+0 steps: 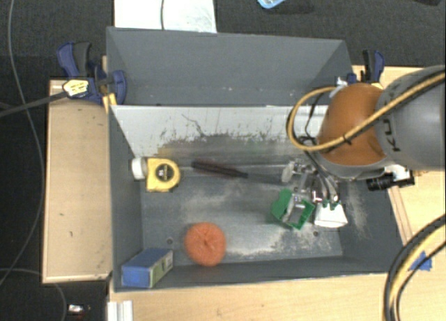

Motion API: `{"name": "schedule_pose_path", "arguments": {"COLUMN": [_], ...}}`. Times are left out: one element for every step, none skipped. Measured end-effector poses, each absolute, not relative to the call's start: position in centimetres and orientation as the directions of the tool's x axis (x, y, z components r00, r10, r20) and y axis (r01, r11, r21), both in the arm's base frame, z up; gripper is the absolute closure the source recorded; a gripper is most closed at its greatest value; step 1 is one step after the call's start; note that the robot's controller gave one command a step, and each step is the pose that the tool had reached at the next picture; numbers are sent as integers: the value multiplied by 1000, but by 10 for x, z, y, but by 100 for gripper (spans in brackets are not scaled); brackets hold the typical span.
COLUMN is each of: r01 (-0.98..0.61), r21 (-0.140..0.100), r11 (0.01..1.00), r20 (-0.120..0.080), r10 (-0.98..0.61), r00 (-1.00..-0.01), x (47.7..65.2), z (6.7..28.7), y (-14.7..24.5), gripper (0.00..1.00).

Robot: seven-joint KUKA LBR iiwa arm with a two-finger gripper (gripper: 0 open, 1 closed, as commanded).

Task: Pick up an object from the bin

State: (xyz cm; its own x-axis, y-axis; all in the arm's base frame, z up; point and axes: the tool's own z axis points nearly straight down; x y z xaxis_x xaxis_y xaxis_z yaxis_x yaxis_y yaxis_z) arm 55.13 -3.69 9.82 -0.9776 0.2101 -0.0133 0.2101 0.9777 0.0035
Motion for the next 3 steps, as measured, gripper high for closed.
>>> {"name": "schedule_pose_path", "arguments": {"r01": [33, 8, -11], "r21": [2, 2, 0], "r11": [999, 1000, 1000], "r20": [-14, -12, -20], "r10": [34, 8, -11], "r00": [-999, -1000, -1000], "x": [535, 529, 525], "z": [91, 157, 140], "y": [-41, -30, -52], "gripper": [0, 0, 0]}}
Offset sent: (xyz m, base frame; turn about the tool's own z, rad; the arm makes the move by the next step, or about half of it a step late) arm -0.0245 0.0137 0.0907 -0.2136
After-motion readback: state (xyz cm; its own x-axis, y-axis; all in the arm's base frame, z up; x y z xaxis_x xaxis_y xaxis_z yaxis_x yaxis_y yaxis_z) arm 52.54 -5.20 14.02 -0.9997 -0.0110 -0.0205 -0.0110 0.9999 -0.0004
